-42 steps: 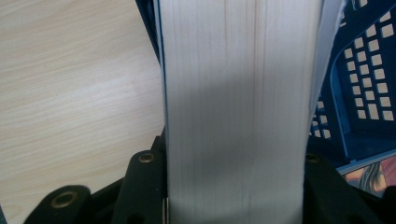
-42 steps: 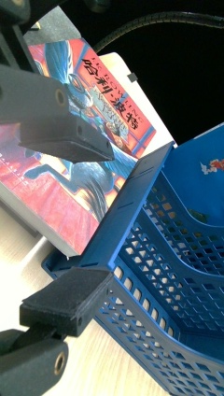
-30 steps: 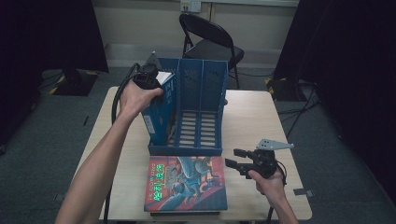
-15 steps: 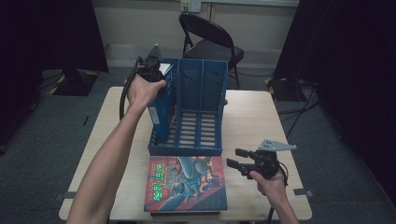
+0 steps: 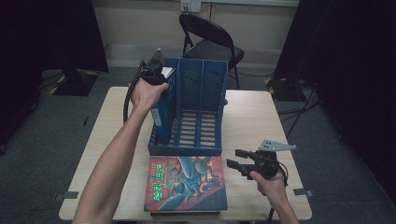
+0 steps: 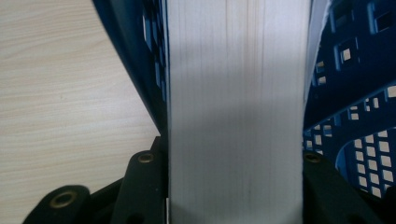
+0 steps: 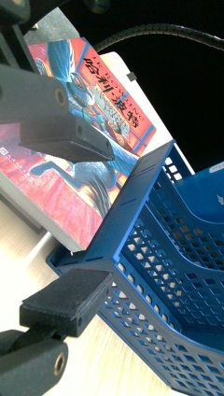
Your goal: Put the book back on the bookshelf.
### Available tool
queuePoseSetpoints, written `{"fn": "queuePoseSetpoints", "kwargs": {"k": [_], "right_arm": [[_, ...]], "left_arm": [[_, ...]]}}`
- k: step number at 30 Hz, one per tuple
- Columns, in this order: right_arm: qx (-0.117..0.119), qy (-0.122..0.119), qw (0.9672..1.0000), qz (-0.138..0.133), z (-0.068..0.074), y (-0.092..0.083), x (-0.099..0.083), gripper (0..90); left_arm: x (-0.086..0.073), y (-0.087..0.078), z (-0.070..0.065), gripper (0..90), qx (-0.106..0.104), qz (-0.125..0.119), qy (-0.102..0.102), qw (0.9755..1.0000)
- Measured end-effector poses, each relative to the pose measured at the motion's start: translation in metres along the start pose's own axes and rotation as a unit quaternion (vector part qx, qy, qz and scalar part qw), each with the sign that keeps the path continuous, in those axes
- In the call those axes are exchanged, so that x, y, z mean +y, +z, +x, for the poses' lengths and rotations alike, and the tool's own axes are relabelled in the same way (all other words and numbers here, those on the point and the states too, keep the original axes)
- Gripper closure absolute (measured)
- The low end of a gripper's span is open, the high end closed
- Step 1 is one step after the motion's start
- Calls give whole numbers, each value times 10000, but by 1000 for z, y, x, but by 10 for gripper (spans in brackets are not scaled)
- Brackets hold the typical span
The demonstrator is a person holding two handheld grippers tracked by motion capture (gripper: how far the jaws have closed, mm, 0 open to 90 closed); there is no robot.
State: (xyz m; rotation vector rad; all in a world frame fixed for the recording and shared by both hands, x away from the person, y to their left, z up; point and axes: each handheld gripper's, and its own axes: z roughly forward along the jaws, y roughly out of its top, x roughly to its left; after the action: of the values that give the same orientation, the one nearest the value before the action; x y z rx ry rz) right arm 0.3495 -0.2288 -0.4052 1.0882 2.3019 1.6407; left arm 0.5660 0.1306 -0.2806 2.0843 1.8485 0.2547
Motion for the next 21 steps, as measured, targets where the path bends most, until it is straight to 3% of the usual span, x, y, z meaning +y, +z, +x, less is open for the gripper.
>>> {"fn": "queuePoseSetpoints", "kwargs": {"k": [5, 8, 9, 16, 21], "right_arm": [[10, -18, 10000, -5, 2, -1, 0, 349], [4, -27, 10000, 15, 1, 0, 0, 349], [6, -22, 10000, 22, 1, 0, -1, 348], [29, -45, 10000, 62, 4, 3, 0, 348], [35, -42, 10000, 81, 5, 5, 0, 347]], "left_arm": [[-2, -1, 4, 597, -150, -51, 15, 9999], [-4, -4, 3, 542, -258, -120, 71, 9996], [-5, -6, 4, 518, -312, -130, 180, 9993], [-16, -17, 8, 473, -411, -430, 310, 9977], [-28, -22, 15, 464, -542, -686, 469, 9951]]}}
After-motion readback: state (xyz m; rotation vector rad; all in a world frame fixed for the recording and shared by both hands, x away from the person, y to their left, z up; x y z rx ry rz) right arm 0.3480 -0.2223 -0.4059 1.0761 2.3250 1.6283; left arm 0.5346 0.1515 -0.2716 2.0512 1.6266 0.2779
